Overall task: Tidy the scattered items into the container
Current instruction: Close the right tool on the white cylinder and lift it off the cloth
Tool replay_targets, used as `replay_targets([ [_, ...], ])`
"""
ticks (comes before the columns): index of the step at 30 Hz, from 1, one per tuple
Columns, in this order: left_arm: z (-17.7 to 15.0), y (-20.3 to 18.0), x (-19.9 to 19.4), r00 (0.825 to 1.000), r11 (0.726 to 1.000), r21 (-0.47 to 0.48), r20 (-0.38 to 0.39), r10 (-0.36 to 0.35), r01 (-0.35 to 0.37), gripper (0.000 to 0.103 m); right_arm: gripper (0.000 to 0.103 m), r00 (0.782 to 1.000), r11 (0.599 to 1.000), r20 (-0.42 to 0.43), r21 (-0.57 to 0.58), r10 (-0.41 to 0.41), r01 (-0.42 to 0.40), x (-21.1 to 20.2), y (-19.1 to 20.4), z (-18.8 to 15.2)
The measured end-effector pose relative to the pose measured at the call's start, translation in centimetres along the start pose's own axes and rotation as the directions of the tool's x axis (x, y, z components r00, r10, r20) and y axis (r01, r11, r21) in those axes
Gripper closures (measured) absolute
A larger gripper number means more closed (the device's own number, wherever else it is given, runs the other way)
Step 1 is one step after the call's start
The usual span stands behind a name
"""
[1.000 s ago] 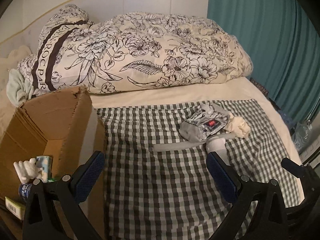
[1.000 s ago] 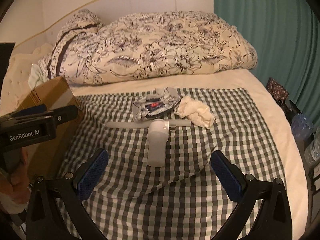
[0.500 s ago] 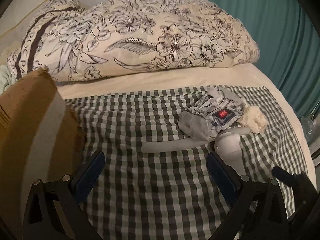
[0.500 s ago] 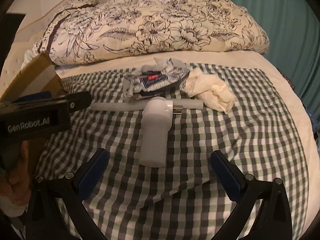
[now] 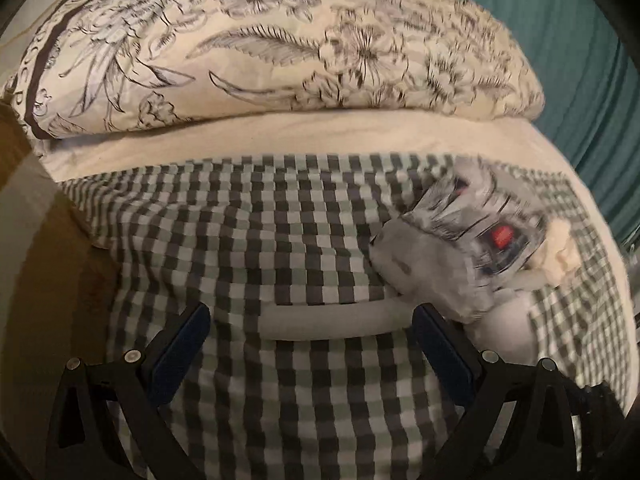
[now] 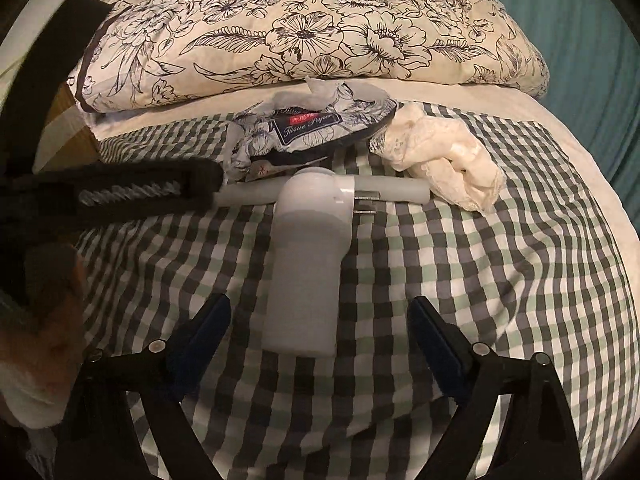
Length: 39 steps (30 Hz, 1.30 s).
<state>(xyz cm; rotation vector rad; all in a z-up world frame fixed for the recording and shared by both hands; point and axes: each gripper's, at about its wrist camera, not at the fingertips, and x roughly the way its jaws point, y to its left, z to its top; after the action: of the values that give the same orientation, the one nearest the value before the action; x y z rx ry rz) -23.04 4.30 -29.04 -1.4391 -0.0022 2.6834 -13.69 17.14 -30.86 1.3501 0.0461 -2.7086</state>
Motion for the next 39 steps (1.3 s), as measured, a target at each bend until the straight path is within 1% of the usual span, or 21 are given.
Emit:
replay_targets([
  [1,-0.1,0.0,0.3,1.000,1.000,0.000,-0.007,-0.003,0.003,0.000,0.013,1.000,1.000,0.001,-0.004,-0.003,0.003,0.1,0.1,0.2],
  [3,-0.2,-0.1,0.9,1.000,1.000,-0.002,-0.023,-0.013,0.013,0.003,0.013,1.000,1.000,0.002,-0.016,-0.011,0.011,0.3,0.4,0.3],
  [6,-0.3,-0.6,1.4,0.999,1.000,0.018,-0.032,-0.015,0.016,0.012,0.015,1.000,1.000,0.001,-0.023,-0.021,0.021,0.7,0.6,0.3],
  [7,-0.4,-0.7,1.4,1.000,1.000,0.023,-0.026,-0.018,0.018,0.017,0.016,1.000,0.999,-0.001,-0.023,-0.023,0.023,0.8,0.6,0.3],
  [8,-0.4,-0.9,1.4,1.000,0.999,0.027,-0.019,-0.024,0.025,0.025,0.018,1.000,0.999,-0.003,-0.022,-0.025,0.025,0.9,0.6,0.3],
  [10,-0.4,-1.3,1.3,0.999,0.999,0.039,-0.010,-0.035,0.035,0.033,0.021,1.000,0.999,-0.003,-0.020,-0.029,0.029,1.0,0.6,0.3],
  [11,-0.4,-1.5,1.3,0.999,0.998,0.054,-0.003,-0.038,0.038,0.044,0.026,1.000,0.999,-0.004,-0.019,-0.029,0.029,1.0,0.6,0.3],
  [12,-0.5,-1.7,1.2,0.998,0.996,0.065,0.000,-0.055,0.055,0.052,0.034,1.000,0.999,-0.005,-0.020,-0.030,0.030,1.0,0.7,0.3],
  [13,-0.5,-1.9,1.1,0.997,0.995,0.075,0.003,-0.072,0.071,0.066,0.039,0.999,0.999,-0.007,-0.019,-0.031,0.031,1.0,0.6,0.4],
  [14,-0.5,-2.2,1.0,0.996,0.992,0.086,0.004,-0.089,0.089,0.078,0.049,0.999,0.999,-0.007,-0.016,-0.032,0.032,1.0,0.6,0.4],
  [15,-0.5,-2.4,0.9,0.995,0.990,0.093,0.000,-0.101,0.101,0.082,0.058,1.000,1.000,-0.006,-0.009,-0.029,0.029,0.9,0.4,0.4],
  [16,-0.6,-2.6,0.8,0.994,0.989,0.099,-0.003,-0.107,0.107,0.087,0.063,1.000,1.000,-0.009,0.000,-0.022,0.022,0.8,0.3,0.5],
  [17,-0.6,-2.8,0.7,0.994,0.989,0.104,-0.005,-0.109,0.109,0.092,0.070,1.000,1.000,-0.013,0.008,-0.016,0.016,0.7,0.1,0.4],
  [18,-0.6,-2.8,0.6,0.993,0.988,0.105,-0.010,-0.114,0.115,0.094,0.070,1.000,1.000,-0.017,0.012,-0.013,0.014,0.6,0.1,0.4],
  [20,-0.6,-2.7,0.1,0.992,0.988,0.090,-0.014,-0.127,0.128,0.097,0.071,1.000,1.000,-0.020,0.019,-0.008,0.008,0.4,0.0,0.4],
  [23,-0.5,-2.2,-0.7,0.989,0.987,0.071,-0.018,-0.146,0.147,0.098,0.071,1.000,0.999,-0.016,0.037,-0.004,0.004,-0.1,-0.2,0.2],
  [29,-0.6,-1.4,-3.7,0.985,0.984,0.051,0.021,-0.171,0.170,0.099,0.072,1.000,0.997,0.023,0.072,-0.001,-0.001,-2.4,-0.8,0.2],
  [37,-1.0,-1.1,-7.7,0.981,0.983,0.066,0.073,-0.178,0.173,0.099,0.074,0.997,0.995,0.077,0.101,0.000,-0.008,-6.1,-1.3,0.1],
  [38,-1.1,-1.1,-8.2,0.981,0.983,0.068,0.077,-0.177,0.171,0.098,0.077,0.997,0.995,0.083,0.103,0.001,-0.009,-6.6,-1.3,0.1],
  [39,-1.2,-1.0,-8.6,0.981,0.983,0.066,0.081,-0.176,0.171,0.098,0.098,0.996,0.995,0.089,0.104,0.001,-0.010,-7.0,-1.2,0.1],
])
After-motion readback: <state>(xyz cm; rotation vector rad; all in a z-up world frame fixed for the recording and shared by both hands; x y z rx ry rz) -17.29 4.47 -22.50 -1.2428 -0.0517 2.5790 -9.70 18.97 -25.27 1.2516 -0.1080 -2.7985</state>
